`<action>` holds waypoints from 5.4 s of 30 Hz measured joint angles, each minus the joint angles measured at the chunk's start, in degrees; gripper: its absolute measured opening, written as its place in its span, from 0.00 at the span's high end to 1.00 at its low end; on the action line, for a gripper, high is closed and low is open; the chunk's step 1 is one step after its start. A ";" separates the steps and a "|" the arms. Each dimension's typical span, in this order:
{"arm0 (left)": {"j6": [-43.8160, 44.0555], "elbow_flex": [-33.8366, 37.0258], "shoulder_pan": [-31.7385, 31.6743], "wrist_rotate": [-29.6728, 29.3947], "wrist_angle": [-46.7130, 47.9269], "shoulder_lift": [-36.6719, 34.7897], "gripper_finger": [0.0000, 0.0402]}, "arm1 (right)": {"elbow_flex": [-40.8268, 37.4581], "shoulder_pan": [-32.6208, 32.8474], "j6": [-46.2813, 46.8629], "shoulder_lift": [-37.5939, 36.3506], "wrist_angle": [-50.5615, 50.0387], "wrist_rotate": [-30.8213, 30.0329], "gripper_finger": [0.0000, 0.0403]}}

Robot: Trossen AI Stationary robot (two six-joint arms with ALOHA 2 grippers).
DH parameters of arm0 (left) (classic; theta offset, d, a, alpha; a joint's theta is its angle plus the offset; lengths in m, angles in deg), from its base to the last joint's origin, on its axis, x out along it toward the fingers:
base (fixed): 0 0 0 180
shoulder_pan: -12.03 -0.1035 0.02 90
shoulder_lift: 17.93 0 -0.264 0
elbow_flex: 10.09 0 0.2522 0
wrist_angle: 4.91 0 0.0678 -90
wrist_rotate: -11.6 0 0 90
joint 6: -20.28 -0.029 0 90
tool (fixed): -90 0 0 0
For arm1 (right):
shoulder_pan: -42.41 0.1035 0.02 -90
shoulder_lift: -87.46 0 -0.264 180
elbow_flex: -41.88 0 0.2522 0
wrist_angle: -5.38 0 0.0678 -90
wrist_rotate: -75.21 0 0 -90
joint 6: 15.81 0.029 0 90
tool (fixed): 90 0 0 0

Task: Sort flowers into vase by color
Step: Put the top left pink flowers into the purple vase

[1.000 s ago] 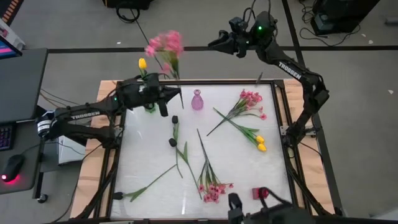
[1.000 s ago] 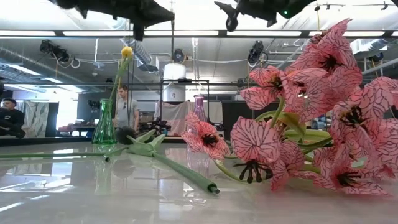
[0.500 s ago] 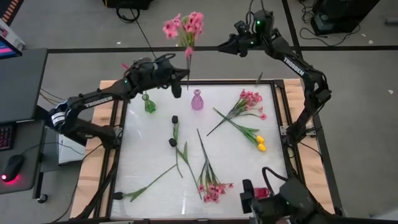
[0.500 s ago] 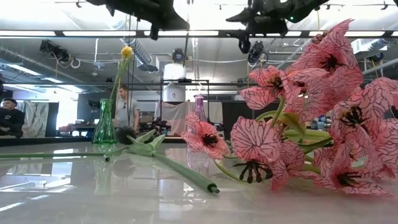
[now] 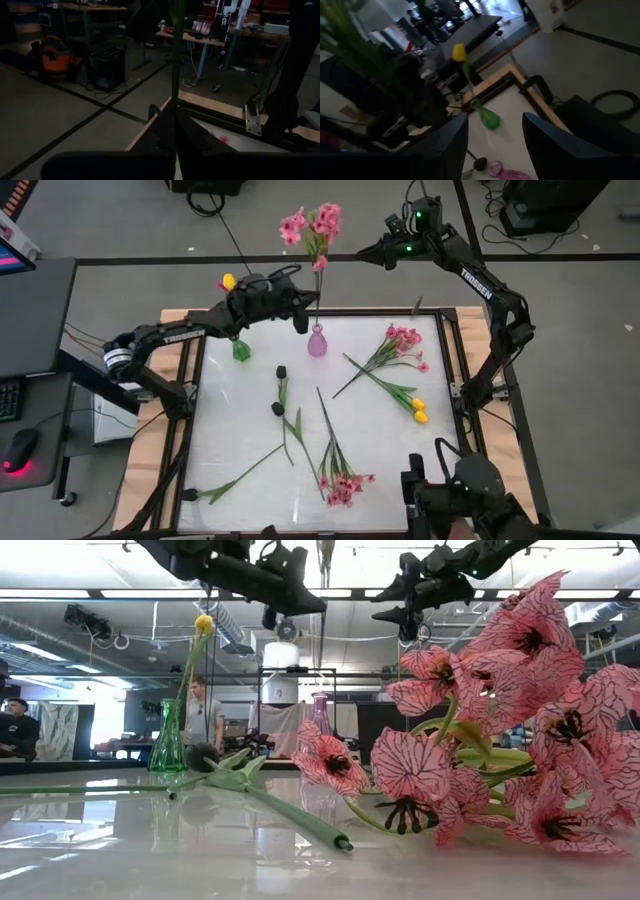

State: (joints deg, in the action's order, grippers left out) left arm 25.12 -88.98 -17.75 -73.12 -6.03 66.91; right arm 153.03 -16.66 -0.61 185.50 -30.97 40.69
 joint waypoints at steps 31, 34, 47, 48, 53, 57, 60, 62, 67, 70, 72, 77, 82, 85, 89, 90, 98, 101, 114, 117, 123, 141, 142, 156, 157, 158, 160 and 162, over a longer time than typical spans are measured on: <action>-2.60 0.04 -0.04 -0.76 2.37 3.34 0.97 | 0.00 -0.98 0.21 0.02 1.07 -21.43 0.51; -3.05 0.04 -0.05 -0.76 2.37 3.34 0.97 | 0.00 -0.98 0.22 0.02 1.09 -21.42 0.51; -3.10 0.04 -0.28 -1.31 2.03 3.32 0.97 | 0.00 -0.98 0.22 0.02 1.07 -21.42 0.51; -3.09 0.04 -0.31 -1.33 2.01 3.32 0.97 | 0.00 -0.98 0.22 0.02 1.09 -21.42 0.51; -2.99 0.04 -0.31 -1.38 1.95 3.32 0.97 | 0.00 -0.98 0.22 0.02 1.07 -21.42 0.51; -3.06 0.04 -0.28 -2.80 1.77 3.30 0.97 | 0.00 -0.98 0.20 0.02 1.07 -21.42 0.51; -2.73 0.04 -0.33 -3.08 0.75 3.30 0.97 | 0.00 -0.98 0.22 0.02 1.08 -21.42 0.51; -2.75 0.04 -0.31 -3.08 0.00 3.25 0.97 | 0.00 -0.98 0.18 0.02 1.07 -21.42 0.51; -2.88 0.04 -0.22 -3.07 -0.04 3.26 0.97 | 0.00 -0.98 0.22 0.02 1.09 -21.42 0.51; -2.93 0.04 -0.22 -3.06 -0.35 3.27 0.97 | 0.00 -0.96 0.19 0.02 1.08 -21.42 0.51; -2.93 0.04 -0.22 -3.06 -0.33 3.25 0.97 | 0.00 -0.97 0.20 0.02 1.08 -21.42 0.51; -2.82 0.04 0.19 -3.06 -0.33 3.28 0.97 | 0.00 -0.98 0.19 0.02 1.08 -21.42 0.51; -2.71 0.04 0.50 -3.06 -0.26 3.28 0.97 | 0.00 -0.96 0.20 0.02 1.09 -21.42 0.51; -2.71 0.04 0.74 -3.06 -0.13 3.28 0.97 | 0.00 -0.97 0.20 0.02 1.09 -21.42 0.51; -2.69 0.04 1.06 -3.06 0.16 3.28 0.97 | 0.00 -0.96 0.21 0.02 1.09 -21.42 0.51; -2.71 0.04 1.18 -3.06 0.20 3.28 0.97 | 0.00 -0.96 0.20 0.02 1.08 -21.42 0.51; -2.86 0.45 1.77 -3.06 0.23 3.28 0.97 | 0.00 -0.97 0.20 0.02 1.08 -21.42 0.51; -2.47 2.36 1.73 -3.11 -0.55 3.28 0.97 | 0.00 -0.98 0.22 0.02 1.09 -21.42 0.51; -2.47 4.04 1.68 -3.08 -1.08 3.30 0.97 | 0.00 -0.96 0.18 0.03 1.08 -21.42 0.51; -2.47 4.04 1.68 -3.08 -1.08 3.30 0.97 | 0.00 -0.96 0.20 0.02 1.09 -21.42 0.51; -2.47 4.07 1.68 -3.06 0.46 3.30 0.97 | 0.00 -0.98 0.20 0.04 1.09 -21.42 0.51; -2.47 4.07 1.68 -3.06 3.17 3.30 0.94 | 0.00 -0.97 0.20 0.04 1.09 -21.41 0.51; -2.47 4.07 1.68 -3.06 3.15 3.30 0.93 | 0.00 -0.98 0.22 0.04 1.09 -21.42 0.51; -2.50 4.07 1.68 -3.06 3.17 3.30 0.78 | 0.00 -0.97 0.20 0.04 1.07 -21.42 0.51; -2.51 4.07 1.68 -3.06 3.17 3.30 0.78 | 0.00 -0.98 0.20 0.03 1.08 -21.42 0.51; -2.51 4.07 1.68 -3.06 3.17 3.30 0.78 | 0.00 -0.98 0.22 0.04 1.08 -21.41 0.51; -2.49 4.07 1.68 -3.06 3.17 3.30 0.78 | 0.00 -0.98 0.20 0.04 1.09 -21.40 0.51; -2.49 4.07 1.68 -3.06 3.23 3.30 0.78 | 0.00 -0.98 0.22 0.04 1.07 -21.42 0.51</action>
State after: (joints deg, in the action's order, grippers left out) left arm 22.63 -84.91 -16.07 -76.18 -2.80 70.21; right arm 153.03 -17.64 -0.39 185.54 -29.90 19.27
